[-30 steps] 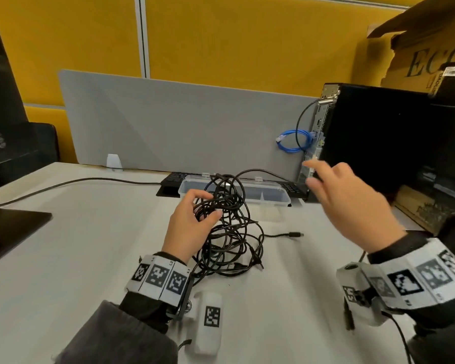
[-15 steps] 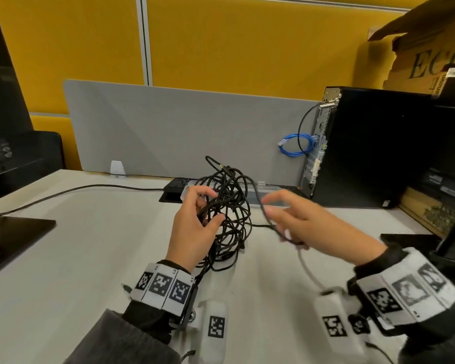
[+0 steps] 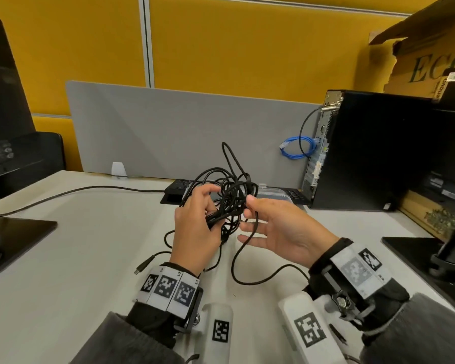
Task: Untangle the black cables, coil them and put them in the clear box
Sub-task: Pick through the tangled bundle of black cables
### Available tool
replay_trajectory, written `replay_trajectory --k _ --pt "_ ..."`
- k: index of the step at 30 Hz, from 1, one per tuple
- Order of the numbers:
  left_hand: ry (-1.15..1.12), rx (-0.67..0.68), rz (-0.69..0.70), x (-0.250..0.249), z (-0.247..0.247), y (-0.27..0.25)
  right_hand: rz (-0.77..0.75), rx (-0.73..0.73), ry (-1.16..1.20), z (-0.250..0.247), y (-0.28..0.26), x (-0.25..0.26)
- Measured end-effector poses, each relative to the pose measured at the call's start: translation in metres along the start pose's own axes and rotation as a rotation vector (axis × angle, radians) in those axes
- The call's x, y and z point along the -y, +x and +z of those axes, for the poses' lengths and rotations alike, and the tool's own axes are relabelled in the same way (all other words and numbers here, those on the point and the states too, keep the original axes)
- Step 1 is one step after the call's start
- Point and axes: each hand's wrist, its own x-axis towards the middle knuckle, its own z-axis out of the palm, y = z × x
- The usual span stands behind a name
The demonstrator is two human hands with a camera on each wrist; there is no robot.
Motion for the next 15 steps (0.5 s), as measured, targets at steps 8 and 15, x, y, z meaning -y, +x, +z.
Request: replay_trajectory --k 8,15 --pt "-0.491 0.150 -0.053 -0.017 -0.010 -0.001 -0.208 0.053 0.128 -0.025 0.001 -0.011" --pt "-0.366 0.028 -0.467 -0.001 -0.014 0.008 -0.368 0.048 0.136 -0.053 -0.003 -0.011"
